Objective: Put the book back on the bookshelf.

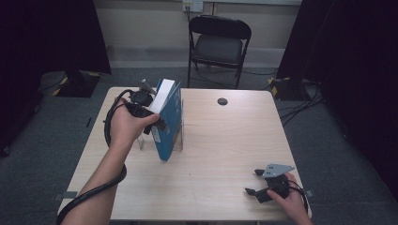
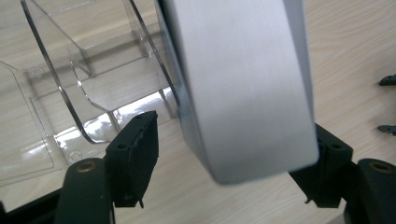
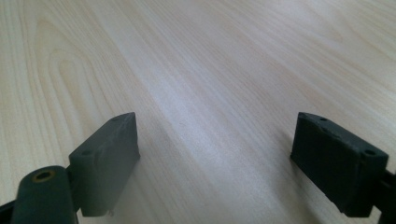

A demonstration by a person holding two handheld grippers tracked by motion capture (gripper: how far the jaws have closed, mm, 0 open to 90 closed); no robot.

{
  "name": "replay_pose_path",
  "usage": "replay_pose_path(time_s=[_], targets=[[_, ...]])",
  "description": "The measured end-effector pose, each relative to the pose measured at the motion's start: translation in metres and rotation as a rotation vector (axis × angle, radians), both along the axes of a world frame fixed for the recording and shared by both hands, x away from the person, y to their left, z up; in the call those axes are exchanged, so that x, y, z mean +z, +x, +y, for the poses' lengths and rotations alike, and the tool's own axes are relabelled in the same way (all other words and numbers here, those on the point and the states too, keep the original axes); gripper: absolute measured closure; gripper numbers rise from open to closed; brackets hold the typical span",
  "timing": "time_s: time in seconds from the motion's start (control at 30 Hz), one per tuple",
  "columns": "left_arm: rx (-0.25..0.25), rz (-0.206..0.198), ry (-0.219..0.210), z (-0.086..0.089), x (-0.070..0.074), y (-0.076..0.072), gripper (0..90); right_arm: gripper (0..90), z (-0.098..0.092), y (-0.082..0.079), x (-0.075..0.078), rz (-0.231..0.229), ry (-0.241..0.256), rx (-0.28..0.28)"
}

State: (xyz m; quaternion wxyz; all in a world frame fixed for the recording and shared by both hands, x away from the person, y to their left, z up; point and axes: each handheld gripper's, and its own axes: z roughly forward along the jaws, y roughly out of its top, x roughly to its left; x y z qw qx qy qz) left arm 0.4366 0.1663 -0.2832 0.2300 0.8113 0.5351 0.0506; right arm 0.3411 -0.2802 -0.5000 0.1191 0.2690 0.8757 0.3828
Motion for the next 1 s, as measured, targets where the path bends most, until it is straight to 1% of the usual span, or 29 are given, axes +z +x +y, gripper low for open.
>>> replay_pose_path(time_s=[0.1,0.13,0.33,0.37,0.57,0.6,0.67,0.73,0.77,0.8,0.87,0.93,1.0], targets=[[-0.001,-0.004,0.002,0.004,-0.002,-0.004,24.7,13.9,0.000,0.000,0.000,0.000,0.000,0.000],[-0.008,-0.005,0.005,0.006,-0.003,-0.006,23.4,13.9,0.000,0.000,0.000,-0.001,0.000,0.000],[-0.013,-0.023,0.003,0.016,-0.005,-0.015,21.1,13.9,0.000,0.000,0.000,-0.003,-0.001,-0.002],[-0.007,-0.026,-0.002,0.018,-0.005,-0.016,21.0,13.9,0.000,0.000,0.000,-0.001,-0.001,-0.002],[-0.006,-0.029,-0.020,0.028,-0.010,-0.021,18.3,13.9,0.000,0.000,0.000,-0.003,0.000,-0.003],[-0.009,-0.031,-0.033,0.030,-0.011,-0.022,17.6,13.9,0.000,0.000,0.000,-0.004,-0.001,-0.003],[0.000,-0.033,-0.042,0.034,-0.013,-0.023,17.5,13.9,0.000,0.000,0.000,-0.003,0.000,-0.003],[-0.013,-0.029,-0.042,0.038,-0.015,-0.025,17.5,13.9,0.000,0.000,0.000,-0.004,-0.001,-0.003],[-0.006,-0.033,-0.047,0.039,-0.017,-0.026,17.5,13.9,0.000,0.000,0.000,-0.004,-0.001,-0.003],[-0.009,-0.028,-0.048,0.040,-0.018,-0.027,17.5,13.9,0.000,0.000,0.000,-0.003,-0.001,-0.003],[-0.017,-0.028,-0.044,0.043,-0.021,-0.029,17.9,13.9,0.000,0.000,0.000,-0.003,-0.001,-0.003],[-0.025,-0.038,-0.037,0.045,-0.024,-0.030,18.2,13.9,0.000,0.000,0.000,-0.004,-0.001,-0.003],[-0.021,-0.038,-0.050,0.047,-0.027,-0.032,18.4,13.9,0.000,0.000,0.000,-0.003,0.000,-0.003]])
